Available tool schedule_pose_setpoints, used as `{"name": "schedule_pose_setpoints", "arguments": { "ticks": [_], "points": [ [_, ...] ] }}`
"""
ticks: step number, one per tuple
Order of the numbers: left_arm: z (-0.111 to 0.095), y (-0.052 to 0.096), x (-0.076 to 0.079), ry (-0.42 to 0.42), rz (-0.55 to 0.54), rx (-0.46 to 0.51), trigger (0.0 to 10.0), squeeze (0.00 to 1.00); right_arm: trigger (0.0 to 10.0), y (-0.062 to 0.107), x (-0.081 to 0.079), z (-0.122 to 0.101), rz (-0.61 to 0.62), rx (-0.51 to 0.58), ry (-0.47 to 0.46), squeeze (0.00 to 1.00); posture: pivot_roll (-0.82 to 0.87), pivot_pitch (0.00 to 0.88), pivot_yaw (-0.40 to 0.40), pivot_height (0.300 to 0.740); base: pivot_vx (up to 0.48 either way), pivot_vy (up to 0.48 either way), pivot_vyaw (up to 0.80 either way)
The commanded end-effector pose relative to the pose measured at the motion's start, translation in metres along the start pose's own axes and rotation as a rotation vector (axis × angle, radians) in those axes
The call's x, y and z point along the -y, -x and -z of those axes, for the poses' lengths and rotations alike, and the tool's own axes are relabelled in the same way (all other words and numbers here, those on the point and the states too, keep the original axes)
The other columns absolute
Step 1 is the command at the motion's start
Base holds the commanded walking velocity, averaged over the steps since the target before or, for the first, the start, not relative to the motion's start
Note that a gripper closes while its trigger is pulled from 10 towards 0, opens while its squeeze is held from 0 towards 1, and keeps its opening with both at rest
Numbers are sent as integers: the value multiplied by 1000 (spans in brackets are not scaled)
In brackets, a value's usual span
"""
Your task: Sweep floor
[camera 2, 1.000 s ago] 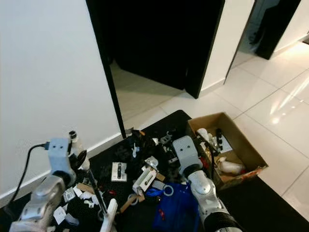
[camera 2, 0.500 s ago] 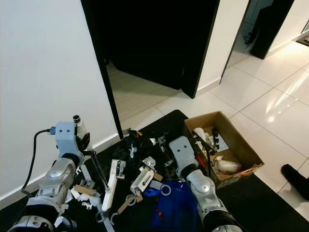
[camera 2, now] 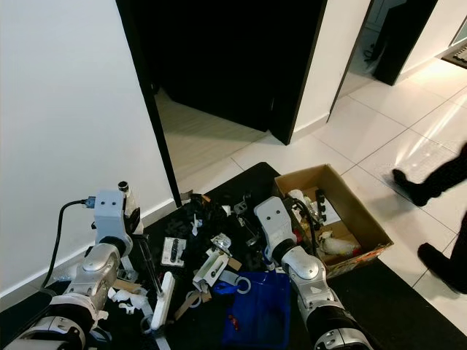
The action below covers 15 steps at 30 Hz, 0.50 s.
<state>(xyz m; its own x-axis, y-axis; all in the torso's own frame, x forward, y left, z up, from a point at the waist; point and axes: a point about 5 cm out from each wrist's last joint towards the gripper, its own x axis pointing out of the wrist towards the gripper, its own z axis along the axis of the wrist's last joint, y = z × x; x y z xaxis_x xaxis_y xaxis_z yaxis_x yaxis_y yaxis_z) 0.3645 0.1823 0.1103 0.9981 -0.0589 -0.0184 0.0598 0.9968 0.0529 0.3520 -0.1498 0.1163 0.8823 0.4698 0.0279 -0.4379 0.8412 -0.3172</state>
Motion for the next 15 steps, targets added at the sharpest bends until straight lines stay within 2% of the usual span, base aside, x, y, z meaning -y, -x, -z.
{"name": "schedule_pose_setpoints", "arguments": {
  "ticks": [1,3,4,5,7,8,9,10,12,13,14,15],
  "points": [
    [2,3,-13,-50,-19,1,10000,0,10000,5,-11,12,-34,-40,-21,0,28,316,79,740,0,0,0],
    [5,4,-10,-26,-11,-8,10000,0,10000,5,-12,12,-35,-39,-23,0,28,317,76,740,0,0,0],
    [11,5,1,40,19,-24,10000,0,10000,3,-14,11,-37,-36,-27,0,25,317,75,740,0,0,0],
    [11,5,1,40,19,-24,10000,0,10000,3,-14,11,-37,-36,-27,0,25,317,75,740,0,0,0],
    [15,5,18,145,68,-37,10000,0,10000,1,-16,9,-39,-30,-30,0,22,315,73,740,0,0,0],
    [15,5,18,145,68,-37,10000,0,10000,1,-16,9,-39,-30,-30,0,22,315,73,740,0,0,0],
    [17,5,33,216,117,-41,10000,0,10000,0,-18,8,-39,-26,-33,0,21,312,71,740,0,0,0],
    [17,5,33,216,117,-41,10000,0,10000,0,-18,8,-39,-26,-33,0,21,312,71,740,0,0,0],
    [19,7,64,338,214,-42,10000,0,10000,-2,-21,7,-42,-18,-40,0,19,310,72,740,0,0,0],
    [19,8,74,376,247,-42,10000,0,10000,-3,-22,6,-43,-16,-42,0,19,310,72,740,0,0,0],
    [19,8,74,376,247,-42,10000,0,10000,-3,-22,6,-43,-16,-42,0,19,310,72,740,0,0,0],
    [20,10,83,413,283,-42,10000,0,10000,-3,-22,6,-44,-14,-44,0,21,308,73,740,0,0,0]
  ]
}}
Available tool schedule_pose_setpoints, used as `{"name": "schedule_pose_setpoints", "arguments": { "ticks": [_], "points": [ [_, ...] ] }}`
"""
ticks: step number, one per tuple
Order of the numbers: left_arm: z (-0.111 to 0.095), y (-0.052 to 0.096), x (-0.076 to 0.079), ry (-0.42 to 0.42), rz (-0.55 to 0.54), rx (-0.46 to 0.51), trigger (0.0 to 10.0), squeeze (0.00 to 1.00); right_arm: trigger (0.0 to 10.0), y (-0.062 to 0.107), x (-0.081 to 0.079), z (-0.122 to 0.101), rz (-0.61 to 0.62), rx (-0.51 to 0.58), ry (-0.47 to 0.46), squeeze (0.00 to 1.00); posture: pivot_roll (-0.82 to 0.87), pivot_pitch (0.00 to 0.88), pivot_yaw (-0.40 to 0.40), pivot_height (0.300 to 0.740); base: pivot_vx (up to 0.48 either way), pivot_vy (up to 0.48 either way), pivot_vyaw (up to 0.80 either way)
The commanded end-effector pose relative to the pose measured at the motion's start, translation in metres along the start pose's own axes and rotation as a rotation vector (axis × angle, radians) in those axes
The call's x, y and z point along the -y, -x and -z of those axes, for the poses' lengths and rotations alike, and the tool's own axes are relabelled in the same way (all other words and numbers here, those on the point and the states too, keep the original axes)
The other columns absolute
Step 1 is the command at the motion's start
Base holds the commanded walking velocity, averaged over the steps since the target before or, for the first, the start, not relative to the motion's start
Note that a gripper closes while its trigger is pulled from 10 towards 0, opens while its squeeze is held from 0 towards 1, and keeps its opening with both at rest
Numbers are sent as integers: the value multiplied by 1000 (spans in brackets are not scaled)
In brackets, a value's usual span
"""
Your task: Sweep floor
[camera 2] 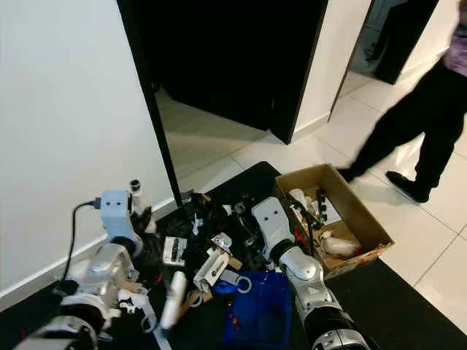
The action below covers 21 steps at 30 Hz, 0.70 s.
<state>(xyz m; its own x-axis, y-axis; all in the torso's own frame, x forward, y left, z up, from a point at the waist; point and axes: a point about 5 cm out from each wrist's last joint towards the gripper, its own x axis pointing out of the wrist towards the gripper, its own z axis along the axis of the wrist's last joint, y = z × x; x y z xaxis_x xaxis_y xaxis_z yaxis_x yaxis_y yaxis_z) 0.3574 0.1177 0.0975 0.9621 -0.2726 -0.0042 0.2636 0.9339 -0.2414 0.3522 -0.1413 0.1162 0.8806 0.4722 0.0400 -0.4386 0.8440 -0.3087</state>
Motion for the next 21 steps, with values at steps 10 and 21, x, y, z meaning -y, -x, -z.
{"name": "schedule_pose_setpoints", "arguments": {
  "ticks": [10,21],
  "points": [
    [21,21,32,210,234,-35,10000,0,10000,2,-17,11,-40,-32,-53,0,47,303,81,740,0,0,0],
    [-44,47,-22,33,196,124,10000,0,10000,3,-18,12,-40,-33,-58,0,71,297,86,740,0,0,0]
  ]
}}
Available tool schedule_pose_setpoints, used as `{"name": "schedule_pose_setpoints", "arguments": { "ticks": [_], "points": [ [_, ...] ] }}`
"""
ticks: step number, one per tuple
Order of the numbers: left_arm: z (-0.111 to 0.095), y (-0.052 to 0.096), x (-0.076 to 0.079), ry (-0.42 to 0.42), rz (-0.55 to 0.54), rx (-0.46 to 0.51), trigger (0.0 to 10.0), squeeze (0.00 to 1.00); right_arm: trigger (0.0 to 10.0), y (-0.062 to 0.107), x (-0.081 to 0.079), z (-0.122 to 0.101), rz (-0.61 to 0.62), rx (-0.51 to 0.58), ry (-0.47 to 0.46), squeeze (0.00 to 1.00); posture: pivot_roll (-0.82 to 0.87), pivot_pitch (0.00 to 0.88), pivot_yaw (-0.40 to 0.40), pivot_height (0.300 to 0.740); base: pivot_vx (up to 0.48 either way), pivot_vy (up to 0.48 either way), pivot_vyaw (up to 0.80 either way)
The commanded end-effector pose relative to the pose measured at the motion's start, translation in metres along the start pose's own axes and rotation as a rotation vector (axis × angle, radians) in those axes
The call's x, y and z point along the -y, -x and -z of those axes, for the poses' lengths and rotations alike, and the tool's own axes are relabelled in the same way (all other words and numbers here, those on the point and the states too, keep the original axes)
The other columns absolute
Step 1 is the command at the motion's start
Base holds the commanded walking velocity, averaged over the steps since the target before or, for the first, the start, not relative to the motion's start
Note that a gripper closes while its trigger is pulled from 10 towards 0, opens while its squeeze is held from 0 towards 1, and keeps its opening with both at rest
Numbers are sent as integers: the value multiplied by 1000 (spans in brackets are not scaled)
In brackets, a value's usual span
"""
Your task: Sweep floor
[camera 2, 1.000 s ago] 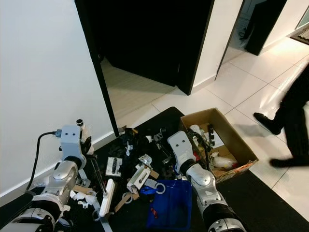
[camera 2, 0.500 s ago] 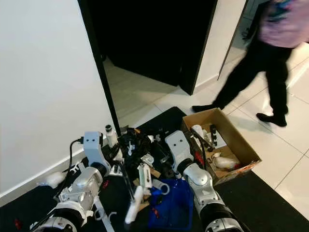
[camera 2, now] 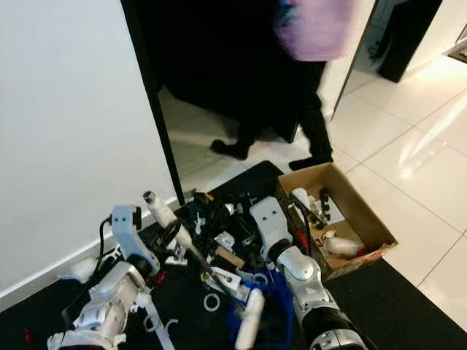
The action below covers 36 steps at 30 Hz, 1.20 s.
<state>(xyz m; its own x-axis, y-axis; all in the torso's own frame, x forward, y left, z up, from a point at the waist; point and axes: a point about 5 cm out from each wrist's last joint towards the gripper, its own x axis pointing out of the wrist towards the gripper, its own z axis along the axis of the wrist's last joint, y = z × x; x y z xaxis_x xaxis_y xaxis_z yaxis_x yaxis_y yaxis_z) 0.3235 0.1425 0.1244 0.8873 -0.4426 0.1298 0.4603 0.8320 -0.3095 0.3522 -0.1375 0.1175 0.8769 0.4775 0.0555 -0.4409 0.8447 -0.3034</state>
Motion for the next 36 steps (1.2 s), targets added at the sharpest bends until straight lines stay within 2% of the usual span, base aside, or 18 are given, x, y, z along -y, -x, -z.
{"name": "schedule_pose_setpoints", "arguments": {
  "ticks": [1,2,3,4,7,8,9,12,14,17,18,20,27,33,36],
  "points": [
    [-30,15,-19,-110,-25,58,10000,0,10000,5,-14,14,-36,-50,-53,0,73,297,87,740,0,0,0],
    [-30,15,-19,-110,-25,58,10000,0,10000,5,-14,14,-36,-50,-53,0,73,297,87,740,0,0,0],
    [-43,20,-25,-157,-37,77,10000,0,10000,6,-13,15,-34,-51,-52,0,77,296,88,740,0,0,0],
    [-43,20,-25,-157,-37,77,10000,0,10000,6,-13,15,-34,-51,-52,0,77,296,88,740,0,0,0],
    [-68,28,-34,-264,-53,95,10000,0,10000,8,-12,17,-30,-55,-51,0,80,296,88,740,0,0,0],
    [-68,28,-34,-264,-53,95,10000,0,10000,8,-12,17,-30,-55,-51,0,80,296,88,740,0,0,0],
    [-75,30,-38,-323,-71,93,10000,0,10000,9,-12,18,-28,-57,-51,0,77,295,88,740,0,0,0],
    [-77,31,-40,-333,-86,91,10000,0,10000,10,-13,18,-28,-58,-51,0,76,294,87,740,0,0,0],
    [-76,30,-44,-341,-109,86,10000,0,10000,10,-13,18,-28,-58,-51,0,73,294,85,740,0,0,0],
    [-51,19,-55,-359,-221,38,10000,0,10000,9,-14,18,-28,-55,-47,0,64,295,81,740,0,0,0],
    [-51,19,-55,-359,-221,38,10000,0,10000,9,-14,18,-28,-55,-47,0,64,295,81,740,0,0,0],
    [-36,13,-57,-381,-282,13,10000,0,10000,9,-14,17,-25,-48,-44,0,56,302,78,740,0,0,0],
    [-23,1,-60,-447,-376,-33,10000,0,10000,9,-15,16,-17,-36,-43,0,44,317,78,740,0,0,0],
    [-26,-8,-62,-383,-445,-17,10000,0,10000,12,-17,18,-16,-37,-44,0,36,326,78,740,0,0,0],
    [-20,-11,-63,-313,-478,-21,10000,0,10000,12,-18,18,-30,-42,-38,0,30,332,75,740,0,0,0]
  ]
}}
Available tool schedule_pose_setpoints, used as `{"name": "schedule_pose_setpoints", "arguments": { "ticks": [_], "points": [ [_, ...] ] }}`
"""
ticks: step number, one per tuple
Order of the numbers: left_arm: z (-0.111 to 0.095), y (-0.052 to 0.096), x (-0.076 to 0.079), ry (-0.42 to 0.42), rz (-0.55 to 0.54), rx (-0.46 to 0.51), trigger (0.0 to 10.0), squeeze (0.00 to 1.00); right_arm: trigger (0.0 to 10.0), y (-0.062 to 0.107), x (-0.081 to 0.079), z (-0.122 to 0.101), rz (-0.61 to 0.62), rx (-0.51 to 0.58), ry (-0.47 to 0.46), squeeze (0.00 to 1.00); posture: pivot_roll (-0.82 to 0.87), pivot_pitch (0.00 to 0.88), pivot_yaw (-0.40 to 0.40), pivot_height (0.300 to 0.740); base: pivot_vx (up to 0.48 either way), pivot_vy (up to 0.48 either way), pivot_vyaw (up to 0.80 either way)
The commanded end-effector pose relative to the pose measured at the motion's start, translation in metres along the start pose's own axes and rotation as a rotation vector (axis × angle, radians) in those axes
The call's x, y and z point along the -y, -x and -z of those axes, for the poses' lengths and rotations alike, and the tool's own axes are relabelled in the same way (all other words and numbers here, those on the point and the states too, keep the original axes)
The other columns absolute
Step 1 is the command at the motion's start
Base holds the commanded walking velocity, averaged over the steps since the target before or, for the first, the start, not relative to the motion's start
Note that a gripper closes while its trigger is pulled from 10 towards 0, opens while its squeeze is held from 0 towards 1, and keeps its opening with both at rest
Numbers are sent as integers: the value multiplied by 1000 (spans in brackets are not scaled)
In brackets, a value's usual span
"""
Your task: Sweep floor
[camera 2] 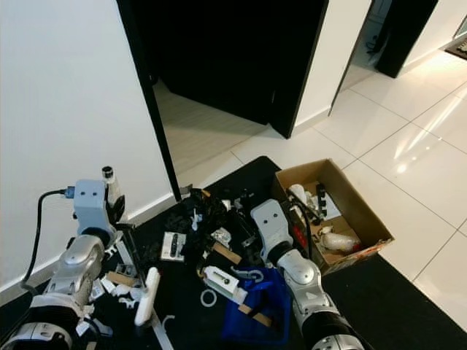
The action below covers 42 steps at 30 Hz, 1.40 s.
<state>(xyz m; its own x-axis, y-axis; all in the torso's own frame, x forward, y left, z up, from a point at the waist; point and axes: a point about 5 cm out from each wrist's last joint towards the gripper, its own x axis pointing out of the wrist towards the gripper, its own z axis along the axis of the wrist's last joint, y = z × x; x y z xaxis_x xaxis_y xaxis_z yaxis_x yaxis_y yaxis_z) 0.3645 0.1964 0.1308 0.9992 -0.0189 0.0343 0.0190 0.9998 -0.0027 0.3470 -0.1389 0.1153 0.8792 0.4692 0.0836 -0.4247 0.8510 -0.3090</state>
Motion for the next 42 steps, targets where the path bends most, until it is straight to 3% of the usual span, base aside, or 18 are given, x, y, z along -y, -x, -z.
{"name": "schedule_pose_setpoints", "arguments": {
  "ticks": [1,6,10,11,17,21,27,38,39,42],
  "points": [
    [9,1,1,53,-40,-16,10000,0,10000,6,-18,16,-60,-68,-40,0,26,334,72,740,0,0,0],
    [22,1,8,145,-99,-50,10000,0,10000,3,-22,12,-107,-57,-29,0,10,339,65,740,0,0,0],
    [36,4,27,345,-73,-98,10000,0,10000,1,-23,6,-127,-27,-32,0,0,340,61,740,0,0,0],
    [36,4,27,345,-73,-98,10000,0,10000,1,-23,6,-127,-27,-32,0,0,340,61,740,0,0,0],
    [42,8,51,490,15,-101,10000,0,10000,2,-25,6,-132,-21,-42,0,8,336,61,740,0,0,0],
    [41,11,74,596,145,-86,10000,0,10000,1,-29,7,-139,-26,-52,0,15,332,60,740,0,0,0],
    [39,18,88,622,266,-73,10000,0,10000,-1,-30,5,-144,-24,-60,0,28,323,63,740,0,0,0],
    [0,22,57,634,300,66,10000,0,10000,-4,-28,4,-129,-22,-70,0,60,307,70,740,0,0,0],
    [-15,28,42,579,325,108,10000,0,10000,-4,-26,4,-120,-21,-73,0,66,305,73,740,0,0,0],
    [-19,30,38,555,331,119,10000,0,10000,-4,-26,4,-118,-21,-73,0,68,304,73,740,0,0,0]
  ]
}}
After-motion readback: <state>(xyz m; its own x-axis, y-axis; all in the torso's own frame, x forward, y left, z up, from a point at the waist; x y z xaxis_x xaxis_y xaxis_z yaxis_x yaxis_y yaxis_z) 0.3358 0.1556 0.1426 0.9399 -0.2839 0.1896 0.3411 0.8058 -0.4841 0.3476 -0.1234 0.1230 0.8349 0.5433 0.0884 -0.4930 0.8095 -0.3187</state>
